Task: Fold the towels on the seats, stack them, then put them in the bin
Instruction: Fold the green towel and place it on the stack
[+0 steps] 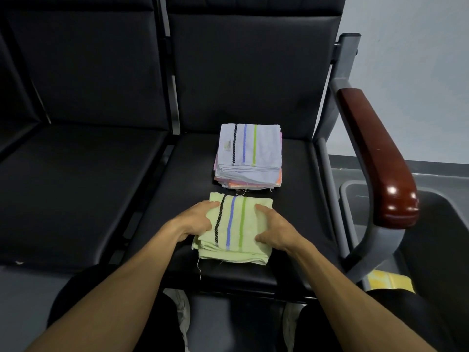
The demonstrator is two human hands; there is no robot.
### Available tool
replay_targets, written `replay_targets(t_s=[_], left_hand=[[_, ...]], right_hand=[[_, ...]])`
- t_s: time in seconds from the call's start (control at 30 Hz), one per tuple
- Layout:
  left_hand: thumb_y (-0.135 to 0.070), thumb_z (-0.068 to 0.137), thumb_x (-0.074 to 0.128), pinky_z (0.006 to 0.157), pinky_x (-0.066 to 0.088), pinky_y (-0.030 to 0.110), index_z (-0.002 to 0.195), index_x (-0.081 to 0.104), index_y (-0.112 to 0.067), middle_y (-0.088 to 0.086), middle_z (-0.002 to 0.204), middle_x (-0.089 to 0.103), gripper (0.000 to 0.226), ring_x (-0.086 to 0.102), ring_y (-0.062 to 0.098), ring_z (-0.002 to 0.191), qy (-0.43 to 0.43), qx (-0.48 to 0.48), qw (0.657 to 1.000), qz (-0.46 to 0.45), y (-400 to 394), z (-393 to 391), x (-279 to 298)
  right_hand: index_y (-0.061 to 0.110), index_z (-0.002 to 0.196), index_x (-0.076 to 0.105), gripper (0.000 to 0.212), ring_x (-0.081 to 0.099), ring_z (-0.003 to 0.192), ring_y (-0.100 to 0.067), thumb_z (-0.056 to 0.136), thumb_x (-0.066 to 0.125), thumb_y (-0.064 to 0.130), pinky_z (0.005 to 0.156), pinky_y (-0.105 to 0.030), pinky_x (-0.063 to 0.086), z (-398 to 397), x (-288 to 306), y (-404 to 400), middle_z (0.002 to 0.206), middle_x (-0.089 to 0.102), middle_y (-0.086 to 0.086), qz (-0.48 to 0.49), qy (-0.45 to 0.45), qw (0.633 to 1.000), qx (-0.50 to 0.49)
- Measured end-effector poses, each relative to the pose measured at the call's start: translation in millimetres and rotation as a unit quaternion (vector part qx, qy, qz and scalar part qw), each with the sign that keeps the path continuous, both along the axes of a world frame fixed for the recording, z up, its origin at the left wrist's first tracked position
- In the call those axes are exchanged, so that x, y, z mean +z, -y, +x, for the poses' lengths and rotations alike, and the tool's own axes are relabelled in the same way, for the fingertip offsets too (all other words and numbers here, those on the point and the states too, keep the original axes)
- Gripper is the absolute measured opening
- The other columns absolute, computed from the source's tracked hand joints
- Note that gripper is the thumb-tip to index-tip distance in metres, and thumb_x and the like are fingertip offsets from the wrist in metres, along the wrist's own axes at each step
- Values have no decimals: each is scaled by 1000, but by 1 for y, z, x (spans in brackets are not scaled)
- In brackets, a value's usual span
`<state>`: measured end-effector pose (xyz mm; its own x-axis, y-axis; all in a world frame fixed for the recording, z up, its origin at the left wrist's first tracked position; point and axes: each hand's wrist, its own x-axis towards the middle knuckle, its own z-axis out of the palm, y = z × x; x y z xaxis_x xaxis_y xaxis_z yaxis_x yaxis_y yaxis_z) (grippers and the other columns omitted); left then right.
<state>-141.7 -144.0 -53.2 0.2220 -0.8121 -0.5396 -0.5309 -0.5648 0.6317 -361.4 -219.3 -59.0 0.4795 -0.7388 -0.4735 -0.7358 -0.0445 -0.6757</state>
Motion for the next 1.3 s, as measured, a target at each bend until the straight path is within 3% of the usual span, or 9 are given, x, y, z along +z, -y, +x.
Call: replay_targets(t_s=[0.13, 0.33, 0.47, 0.57, 0.7, 0.87, 1.03, 1.13, 1.3], left_hand=[[13, 87, 48, 109, 35, 23, 161, 18, -27, -7, 165, 18, 89, 28, 18, 147, 23, -32, 999, 14, -1, -5, 4], [-12, 91, 57, 112, 38, 34, 158, 26, -30, 4, 156, 29, 76, 40, 27, 140, 112, -28, 993, -6, 4, -6, 2], [-28, 90, 68, 109, 42, 43, 155, 27, -33, 7, 157, 23, 77, 44, 34, 135, 156, -52, 986, 25, 5, -10, 0], [-25, 90, 68, 107, 41, 49, 150, 34, -27, 6, 163, 6, 69, 31, 34, 143, 254, -74, 964, -32, 6, -22, 3], [-14, 99, 52, 121, 19, 41, 149, 40, -19, 4, 164, 17, 52, 13, 25, 151, 266, -116, 936, -198, 19, -38, -11], [-18, 107, 33, 126, -4, 43, 161, 6, -13, 5, 170, -1, 61, -11, 21, 155, 269, -153, 940, -144, 21, -52, -42], [-54, 106, 15, 124, -13, 49, 159, -14, -19, -5, 165, -25, 70, -27, 17, 151, 284, -146, 945, -77, 15, -40, -54], [-55, 105, 15, 124, -11, 49, 160, -13, -22, -7, 166, -23, 70, -25, 22, 152, 269, -147, 950, -51, 18, -35, -54], [-38, 108, 31, 111, 30, 47, 152, 38, -25, -4, 156, 37, 46, 34, 26, 135, 257, -13, 954, -157, 34, -21, -40]], right_hand=[[30, 159, 16, 97, 42, 137, -24, 83, 74, 12, 110, -29, 36, 0, 6, -3, 155, 36, 2, -1, -24, 999, 43], [28, 155, 28, 92, 47, 130, -26, 79, 80, 22, 109, -37, 40, 6, 9, 3, 146, 44, -5, -40, -4, 999, 1], [25, 150, 31, 83, 48, 125, -33, 82, 78, 29, 102, -38, 44, 12, 10, 0, 147, 32, -8, -71, -105, 990, 58], [19, 137, 39, 64, 45, 121, -33, 86, 71, 40, 99, -45, 44, 20, 10, -11, 147, 17, -12, -196, -197, 958, 74], [13, 125, 51, 37, 36, 127, -34, 93, 55, 32, 103, -52, 33, 37, -9, -14, 143, 32, -15, -393, -210, 890, 96], [13, 160, 1, 63, -19, 152, -29, 104, 28, 25, 118, -64, -2, 43, -35, -10, 167, -8, -10, -328, -187, 907, 186], [21, 159, -12, 73, -28, 149, -16, 101, 7, 62, 120, -52, -15, 20, -50, 1, 164, -23, 2, -266, -185, 934, 147], [18, 160, -6, 72, -18, 153, -23, 102, 10, 59, 122, -49, -10, 17, -49, 8, 167, -10, 1, -273, -166, 940, 120], [20, 145, 38, 48, 37, 123, -26, 99, 46, 28, 107, -43, 30, 20, -37, 23, 134, 40, -4, -334, -123, 933, 61]])
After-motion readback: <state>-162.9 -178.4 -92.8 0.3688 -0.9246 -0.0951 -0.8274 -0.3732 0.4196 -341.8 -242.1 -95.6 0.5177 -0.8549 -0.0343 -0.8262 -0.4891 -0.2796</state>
